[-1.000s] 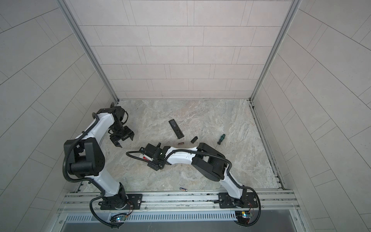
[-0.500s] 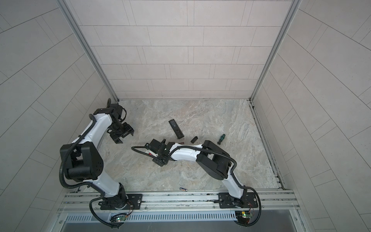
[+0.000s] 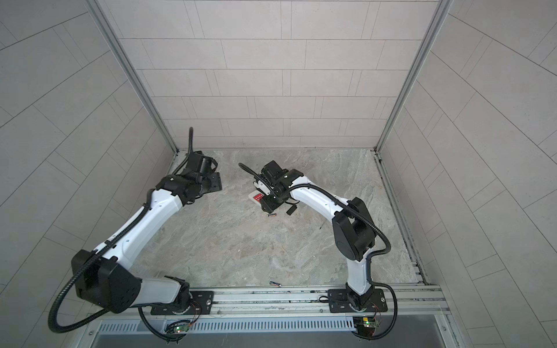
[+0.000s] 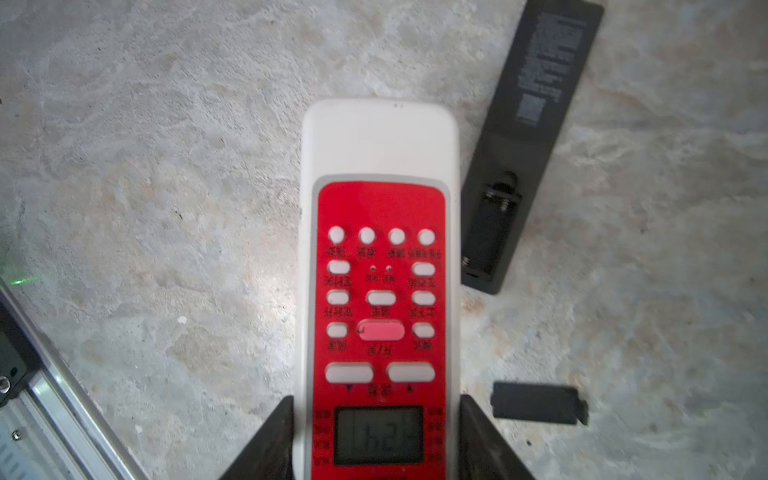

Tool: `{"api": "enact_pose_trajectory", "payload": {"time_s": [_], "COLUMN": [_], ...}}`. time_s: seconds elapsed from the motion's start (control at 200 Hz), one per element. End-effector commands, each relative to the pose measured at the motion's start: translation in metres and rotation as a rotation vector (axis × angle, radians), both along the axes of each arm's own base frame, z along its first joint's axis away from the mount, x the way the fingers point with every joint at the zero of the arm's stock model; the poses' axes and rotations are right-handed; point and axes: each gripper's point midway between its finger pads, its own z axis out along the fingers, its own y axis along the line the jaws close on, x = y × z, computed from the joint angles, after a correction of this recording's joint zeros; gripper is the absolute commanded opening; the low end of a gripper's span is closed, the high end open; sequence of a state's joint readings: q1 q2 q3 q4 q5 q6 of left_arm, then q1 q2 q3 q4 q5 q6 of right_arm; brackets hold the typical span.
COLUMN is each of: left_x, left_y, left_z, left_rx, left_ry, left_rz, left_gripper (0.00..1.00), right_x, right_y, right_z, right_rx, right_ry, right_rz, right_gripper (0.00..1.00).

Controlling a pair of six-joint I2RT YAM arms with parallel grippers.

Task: Unload the batteries from the remote control
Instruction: 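Lift the white-and-red remote with the right gripper toward the left gripper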

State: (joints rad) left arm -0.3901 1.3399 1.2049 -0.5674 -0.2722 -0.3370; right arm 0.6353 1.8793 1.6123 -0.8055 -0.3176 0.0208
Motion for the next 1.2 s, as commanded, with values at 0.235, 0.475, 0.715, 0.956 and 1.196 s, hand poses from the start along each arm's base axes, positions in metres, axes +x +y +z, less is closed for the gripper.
{"api": "enact_pose_trajectory", "payload": {"time_s": [0.235, 0.475, 0.715, 0.956, 1.196], "left_x": [-0.018, -0.047, -0.058, -0.061, -0.061], "left_y": [-0.134, -0.189, -0.228, -0.233, -0.218], "left_z": [0.006, -0.028, -0.048, -0.058, -0.045], "left_rx": [0.506, 0.653, 0.780, 0.795, 0.728], "left_ry": [-0.452, -0.512, -0.582, -0.595, -0.612], "left_rz": [-0.786, -1.138, -1.277, -1.293, -1.185], "left_gripper": [0.46, 0.56, 0.54, 0.52, 0.53], "right_x": [-0.018, -0.025, -0.035, -0.045, -0.057], "right_y": [-0.054, -0.066, -0.068, -0.070, -0.064], "right_z": [0.032, 0.038, 0.044, 0.048, 0.062], "right_rx": [-0.032, -0.055, -0.057, -0.071, -0.001], "right_ry": [0.078, 0.122, 0.159, 0.201, 0.219], "right_rz": [-0.012, -0.008, 0.014, 0.053, 0.104], "right_gripper": [0.35, 0.35, 0.35, 0.35, 0.35]}}
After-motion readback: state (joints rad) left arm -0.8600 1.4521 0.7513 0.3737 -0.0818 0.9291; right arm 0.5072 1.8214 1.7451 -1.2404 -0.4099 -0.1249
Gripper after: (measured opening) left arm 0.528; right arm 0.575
